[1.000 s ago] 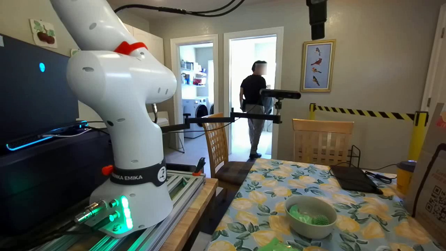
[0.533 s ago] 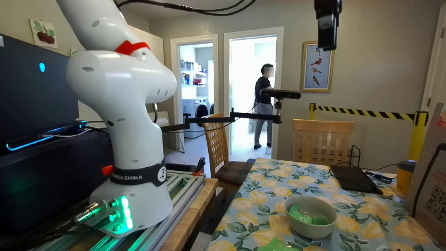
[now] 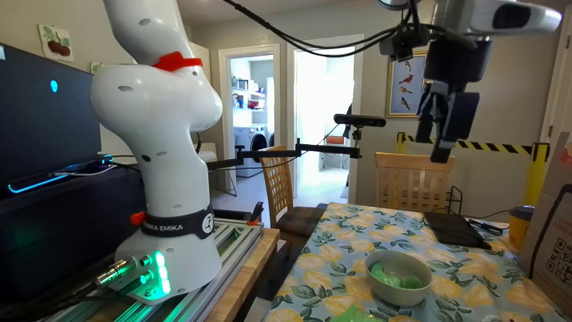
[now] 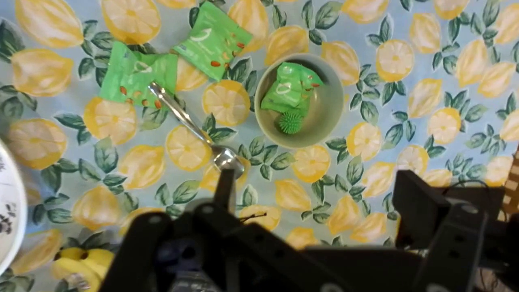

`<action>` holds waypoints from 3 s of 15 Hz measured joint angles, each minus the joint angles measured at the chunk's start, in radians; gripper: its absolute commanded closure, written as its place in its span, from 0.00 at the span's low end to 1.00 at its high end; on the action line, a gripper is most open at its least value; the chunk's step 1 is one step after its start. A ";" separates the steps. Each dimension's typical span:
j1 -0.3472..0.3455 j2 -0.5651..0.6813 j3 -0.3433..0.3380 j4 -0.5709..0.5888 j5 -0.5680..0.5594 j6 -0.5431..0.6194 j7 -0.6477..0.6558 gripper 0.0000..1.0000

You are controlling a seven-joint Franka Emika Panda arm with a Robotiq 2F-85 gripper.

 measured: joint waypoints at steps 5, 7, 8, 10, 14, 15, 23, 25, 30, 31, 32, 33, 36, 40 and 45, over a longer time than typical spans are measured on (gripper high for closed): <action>0.011 0.086 0.032 0.016 -0.022 0.003 -0.021 0.00; 0.008 0.077 0.031 0.016 -0.022 0.003 -0.021 0.00; 0.008 0.074 0.031 0.016 -0.022 0.003 -0.021 0.00; 0.008 0.075 0.031 0.017 -0.021 -0.003 -0.021 0.00; 0.015 0.177 0.043 0.039 0.033 -0.027 -0.029 0.00; 0.018 0.225 0.054 0.055 0.044 -0.027 -0.030 0.00; 0.040 0.596 0.133 0.257 0.013 -0.020 -0.027 0.00; 0.047 0.649 0.140 0.298 -0.013 -0.021 -0.022 0.00; 0.069 0.743 0.148 0.371 -0.068 -0.026 -0.002 0.00; 0.075 0.756 0.148 0.379 -0.081 -0.028 0.005 0.00; 0.081 0.767 0.148 0.385 -0.095 -0.031 0.013 0.00; 0.087 0.776 0.148 0.389 -0.107 -0.035 0.020 0.00; 0.102 0.794 0.148 0.392 -0.146 -0.044 0.042 0.00; 0.112 0.808 0.146 0.392 -0.207 -0.031 0.085 0.00; 0.114 0.824 0.145 0.392 -0.236 0.047 0.105 0.00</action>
